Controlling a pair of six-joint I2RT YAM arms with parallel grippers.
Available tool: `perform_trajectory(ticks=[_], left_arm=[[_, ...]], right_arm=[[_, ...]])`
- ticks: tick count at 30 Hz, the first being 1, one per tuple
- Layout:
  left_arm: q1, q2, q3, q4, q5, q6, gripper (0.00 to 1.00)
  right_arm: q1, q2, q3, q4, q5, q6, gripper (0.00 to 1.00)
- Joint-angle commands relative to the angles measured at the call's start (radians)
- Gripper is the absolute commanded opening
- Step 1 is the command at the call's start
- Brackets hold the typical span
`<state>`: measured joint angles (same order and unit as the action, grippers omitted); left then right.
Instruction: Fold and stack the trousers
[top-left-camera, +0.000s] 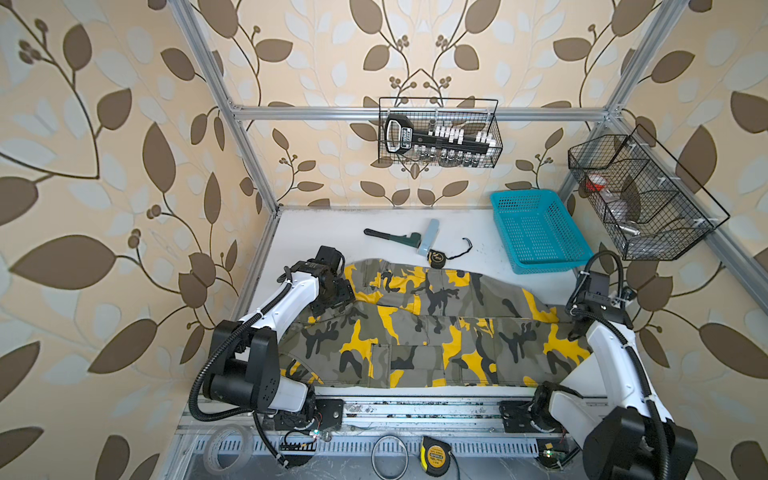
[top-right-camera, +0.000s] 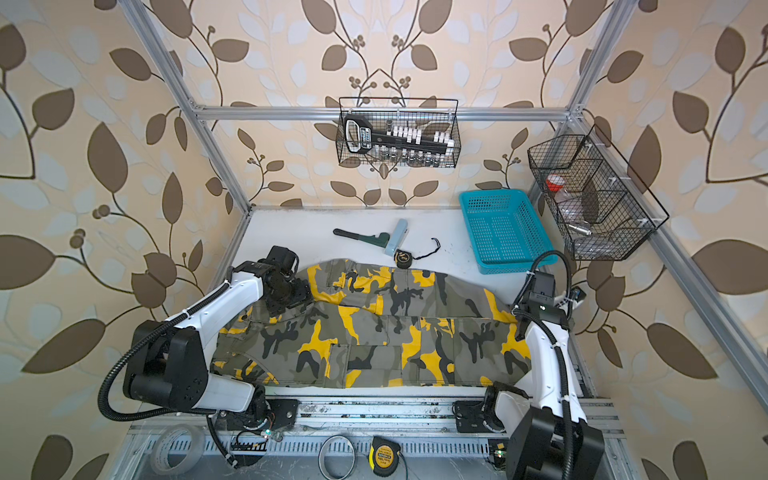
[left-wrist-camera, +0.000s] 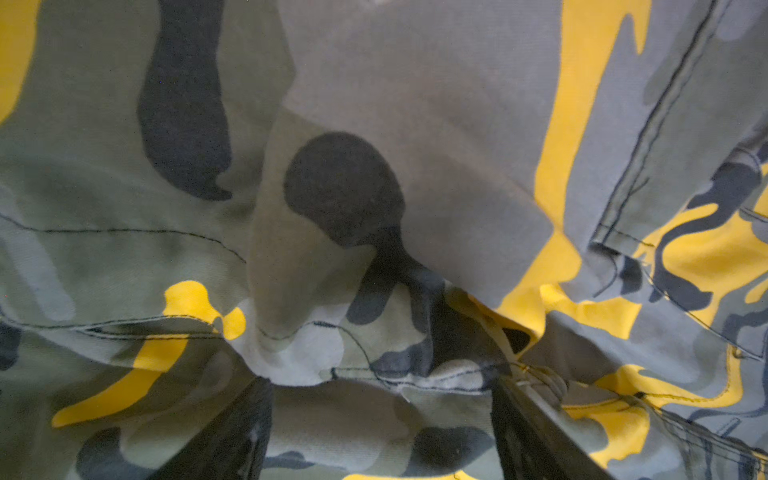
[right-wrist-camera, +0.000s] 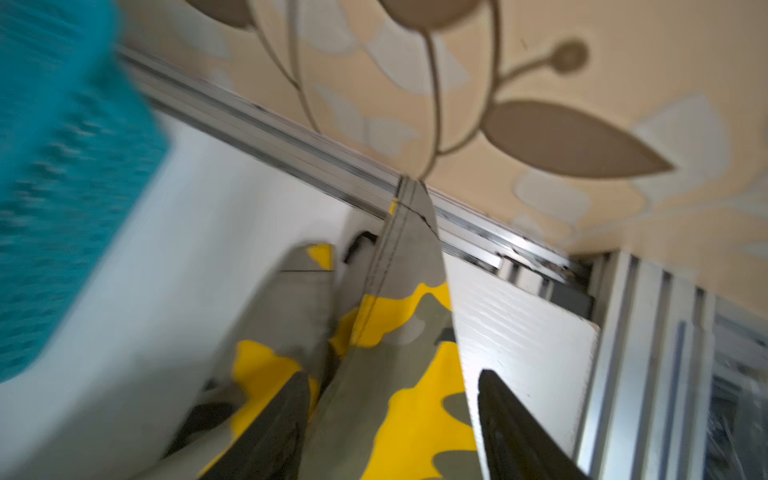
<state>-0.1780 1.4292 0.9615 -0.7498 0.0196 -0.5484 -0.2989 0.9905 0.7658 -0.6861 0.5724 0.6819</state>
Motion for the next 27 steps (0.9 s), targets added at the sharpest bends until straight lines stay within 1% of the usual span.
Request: perform_trajectory(ticks=[1, 3, 4, 5, 6, 8, 9, 12, 14, 16, 18, 20, 24, 27], left_arm=[[-0.010, 0.002, 0.040, -0.007, -0.003, 0.016, 0.83], [-0.009, 0.002, 0.048, -0.008, -0.002, 0.022, 0.83], [-0.009, 0.002, 0.051, -0.009, 0.001, 0.024, 0.83], [-0.009, 0.002, 0.052, -0.010, 0.003, 0.026, 0.83], [-0.009, 0.002, 0.051, -0.008, 0.003, 0.025, 0.83], [-0.009, 0.002, 0.053, -0.014, 0.005, 0.027, 0.83], [-0.010, 0.002, 0.051, -0.017, 0.005, 0.028, 0.83], [-0.009, -0.009, 0.041, -0.019, -0.003, 0.031, 0.83], [-0.010, -0.009, 0.039, -0.022, -0.004, 0.033, 0.83], [-0.009, -0.009, 0.039, -0.024, 0.001, 0.036, 0.83], [-0.009, -0.006, 0.042, -0.023, 0.002, 0.037, 0.83], [-0.010, -0.006, 0.049, -0.026, -0.003, 0.042, 0.83], [-0.009, 0.000, 0.053, -0.033, -0.008, 0.044, 0.84], [-0.009, -0.004, 0.047, -0.036, -0.017, 0.045, 0.84]], right_arm=[[0.049, 0.003, 0.044, -0.008, -0.020, -0.064, 0.74], [0.028, 0.046, 0.031, 0.080, -0.152, -0.129, 0.76], [0.015, 0.098, 0.037, 0.121, -0.238, -0.193, 0.78], [0.019, 0.146, 0.046, 0.148, -0.269, -0.232, 0.78], [0.029, 0.203, 0.063, 0.145, -0.264, -0.229, 0.79], [0.013, 0.273, 0.062, 0.177, -0.341, -0.243, 0.78], [0.005, 0.308, 0.054, 0.190, -0.346, -0.242, 0.79], [-0.008, 0.388, 0.050, 0.207, -0.307, -0.264, 0.81], [-0.024, 0.422, 0.051, 0.217, -0.266, -0.269, 0.81], [-0.034, 0.451, 0.044, 0.266, -0.253, -0.301, 0.81], [-0.052, 0.505, 0.067, 0.269, -0.230, -0.306, 0.81], [-0.058, 0.554, 0.084, 0.298, -0.233, -0.331, 0.81], [-0.080, 0.668, 0.132, 0.307, -0.277, -0.316, 0.82], [-0.084, 0.704, 0.145, 0.289, -0.254, -0.320, 0.81]])
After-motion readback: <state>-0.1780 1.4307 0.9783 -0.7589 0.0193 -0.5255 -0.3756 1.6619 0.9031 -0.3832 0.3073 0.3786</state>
